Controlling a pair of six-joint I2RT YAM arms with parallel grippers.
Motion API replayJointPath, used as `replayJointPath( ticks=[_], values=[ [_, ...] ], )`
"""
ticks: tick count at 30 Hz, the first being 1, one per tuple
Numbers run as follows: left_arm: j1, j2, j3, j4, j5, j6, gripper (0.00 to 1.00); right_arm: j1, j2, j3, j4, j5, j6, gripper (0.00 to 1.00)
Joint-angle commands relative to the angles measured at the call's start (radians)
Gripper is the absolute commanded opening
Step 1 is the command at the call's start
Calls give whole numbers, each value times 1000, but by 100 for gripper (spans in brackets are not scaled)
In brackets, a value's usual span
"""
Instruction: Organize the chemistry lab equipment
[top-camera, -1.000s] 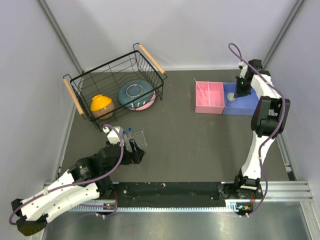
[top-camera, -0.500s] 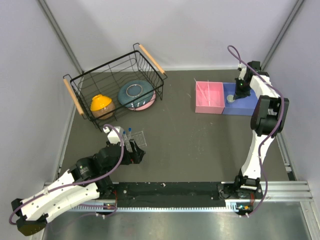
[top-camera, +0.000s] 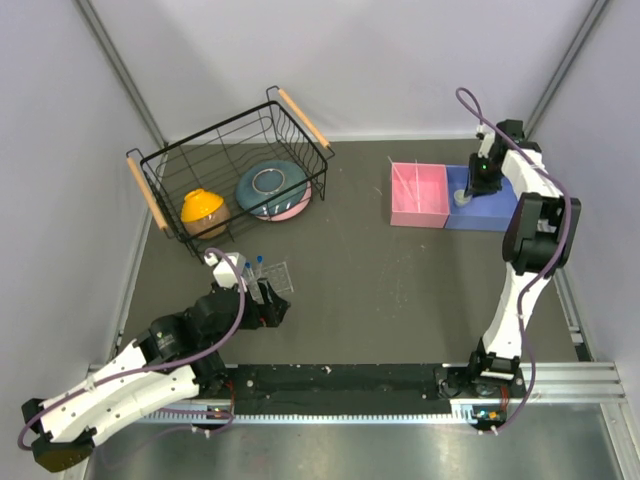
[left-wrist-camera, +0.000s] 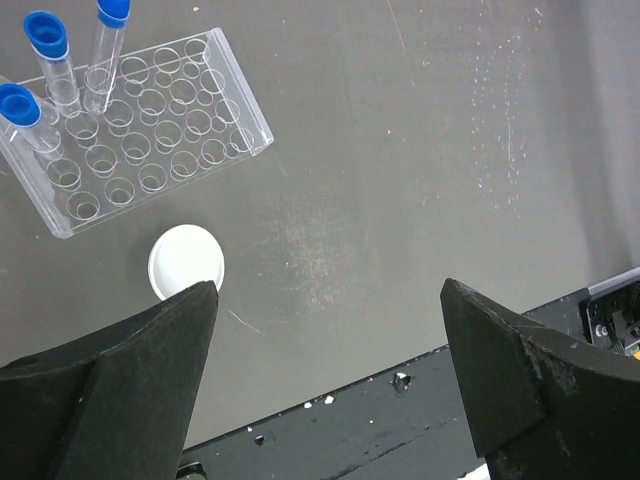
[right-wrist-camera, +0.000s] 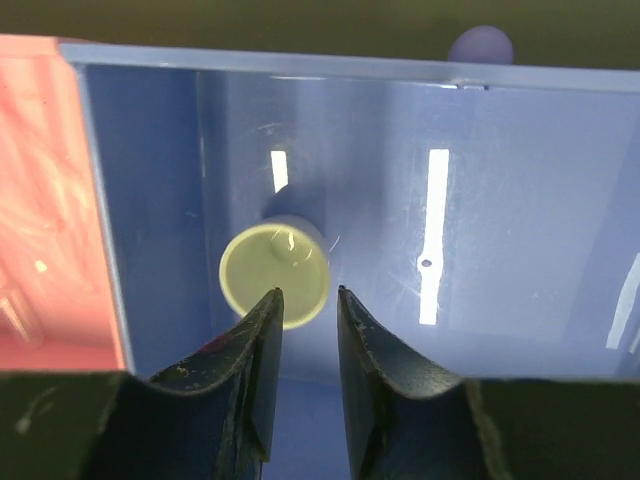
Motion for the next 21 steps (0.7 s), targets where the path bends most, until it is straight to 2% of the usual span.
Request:
replayJointPath(
  ticks=[1, 5, 10, 14, 21],
  values=[
    [-1, -16, 44, 3, 9, -3, 99, 5, -170, -3, 2, -18, -13, 29],
    [0, -24, 49, -16, 18, -12, 99, 5, -267, -31, 3, -33, -27, 32],
    [-1, -21, 57, -36, 30, -23, 99, 6, -410, -120, 5, -121, -77, 42],
    [0, -7, 60, -53, 44, -38, 99, 8, -546, -228, 3, -300, -172, 47],
    [0, 54, 63, -99, 61, -67, 99, 9, -821, -517, 0, -570, -316, 55]
  ],
)
